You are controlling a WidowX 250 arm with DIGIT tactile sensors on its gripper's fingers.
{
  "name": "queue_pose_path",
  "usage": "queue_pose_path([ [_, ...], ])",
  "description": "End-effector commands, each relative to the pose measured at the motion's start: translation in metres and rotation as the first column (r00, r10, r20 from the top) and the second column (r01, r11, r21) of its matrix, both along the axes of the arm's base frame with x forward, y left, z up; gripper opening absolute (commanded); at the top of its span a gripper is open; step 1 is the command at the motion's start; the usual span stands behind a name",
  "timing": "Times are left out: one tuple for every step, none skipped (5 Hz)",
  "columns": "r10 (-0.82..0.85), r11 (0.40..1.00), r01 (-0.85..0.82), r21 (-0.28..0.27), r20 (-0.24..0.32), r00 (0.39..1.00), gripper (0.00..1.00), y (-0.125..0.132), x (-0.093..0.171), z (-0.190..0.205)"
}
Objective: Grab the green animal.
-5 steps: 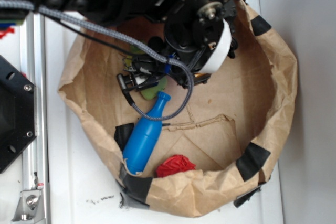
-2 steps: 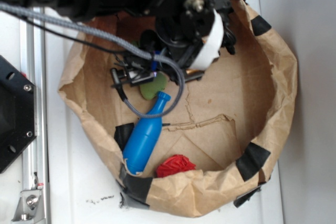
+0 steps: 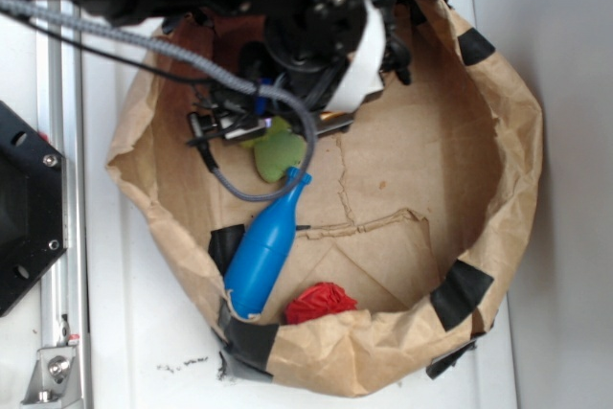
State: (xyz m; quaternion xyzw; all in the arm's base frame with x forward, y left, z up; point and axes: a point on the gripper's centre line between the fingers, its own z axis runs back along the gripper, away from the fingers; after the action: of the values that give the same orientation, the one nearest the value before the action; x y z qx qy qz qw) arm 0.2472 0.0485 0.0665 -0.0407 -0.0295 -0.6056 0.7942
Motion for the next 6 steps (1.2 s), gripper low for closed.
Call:
queue_pose_path([
  [-0.099,0.995,0.098,0.032,0.028,0.995,1.0,-0.017,-0.011,-0.009],
  [-0.098,0.994,0.098,0.054,0.01,0.995,1.0,-0.018,-0.011,-0.025],
  [-0.102,0.994,0.101,0.051,0.002,0.995,1.0,-0.035,-0.044,-0.044],
  [-0.101,0.993,0.101,0.054,-0.002,0.995,1.0,-0.036,-0.045,-0.049],
  [-0.111,0.992,0.111,0.059,-0.002,0.994,1.0,-0.037,-0.04,-0.055],
  [-0.104,0.995,0.104,-0.005,-0.058,0.993,0.6,-0.032,-0.035,-0.058],
])
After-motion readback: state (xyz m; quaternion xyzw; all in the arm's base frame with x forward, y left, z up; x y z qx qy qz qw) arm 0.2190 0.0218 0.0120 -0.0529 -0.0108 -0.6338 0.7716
